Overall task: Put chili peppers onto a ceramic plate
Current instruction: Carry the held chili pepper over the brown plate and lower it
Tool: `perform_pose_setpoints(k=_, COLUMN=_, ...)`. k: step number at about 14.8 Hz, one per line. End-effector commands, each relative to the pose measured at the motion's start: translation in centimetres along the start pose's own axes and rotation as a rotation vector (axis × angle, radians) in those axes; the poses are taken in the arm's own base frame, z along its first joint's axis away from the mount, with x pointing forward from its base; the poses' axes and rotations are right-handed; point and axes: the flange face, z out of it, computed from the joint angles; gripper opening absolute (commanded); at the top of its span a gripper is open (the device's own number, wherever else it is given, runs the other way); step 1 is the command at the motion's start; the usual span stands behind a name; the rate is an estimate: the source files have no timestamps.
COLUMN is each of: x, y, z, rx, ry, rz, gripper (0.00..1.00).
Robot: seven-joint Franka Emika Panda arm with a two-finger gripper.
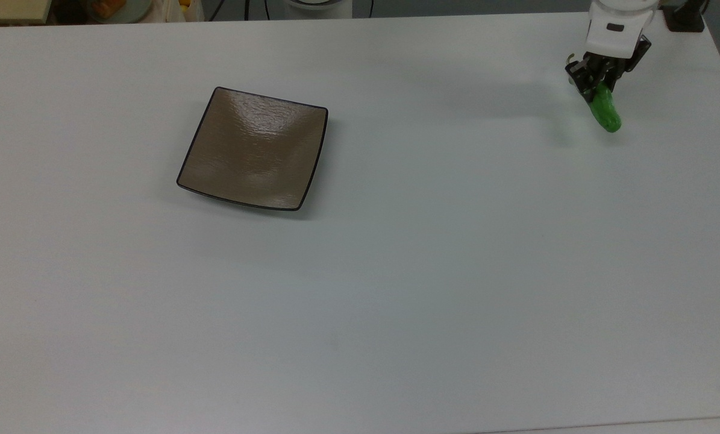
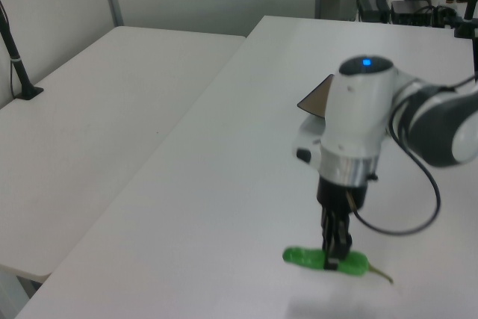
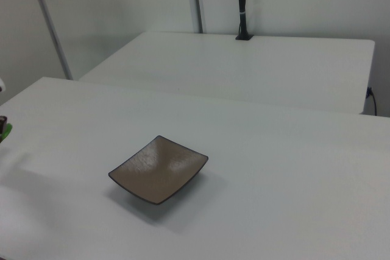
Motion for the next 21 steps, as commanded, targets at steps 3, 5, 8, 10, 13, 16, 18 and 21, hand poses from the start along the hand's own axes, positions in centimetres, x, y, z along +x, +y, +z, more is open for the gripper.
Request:
perform_pose_setpoints(k=3, x=3.4, y=11.2, z=-8.0, rx=-0.115, ry=-0.060, rz=-0.067, gripper=0.00)
perform_pose_setpoints(k=5, x=3.8, y=16.1, z=-11.1, rx=-0.149, ry=-0.090, rz=-0.096, gripper=0.00)
perform_pose_setpoints(k=8, x=2.8, y=23.6, z=-14.8, rx=-0.191, ry=-0.179, rz=-0.144, gripper=0.00)
perform_pose_setpoints(k=10, x=2.0, y=27.3, z=-15.3, rx=-0.205, ry=-0.245, rz=-0.182, gripper=0.00)
perform_pose_setpoints(k=13, x=0.5, y=34.0, z=-15.7, rx=-0.195, ry=-0.321, rz=-0.237, gripper=0.00)
perform_pose_setpoints(k=16, x=-0.8, y=40.4, z=-15.6, rx=-0.203, ry=-0.351, rz=-0.233, gripper=0.01)
perform_pose_setpoints(k=18, x=-2.1, y=44.6, z=-15.2, rx=-0.221, ry=-0.390, rz=-0.237, gripper=0.02)
perform_pose_setpoints(k=21, x=-2.6, y=47.1, z=-15.0, rx=-0.252, ry=-0.373, rz=-0.218, gripper=0.45)
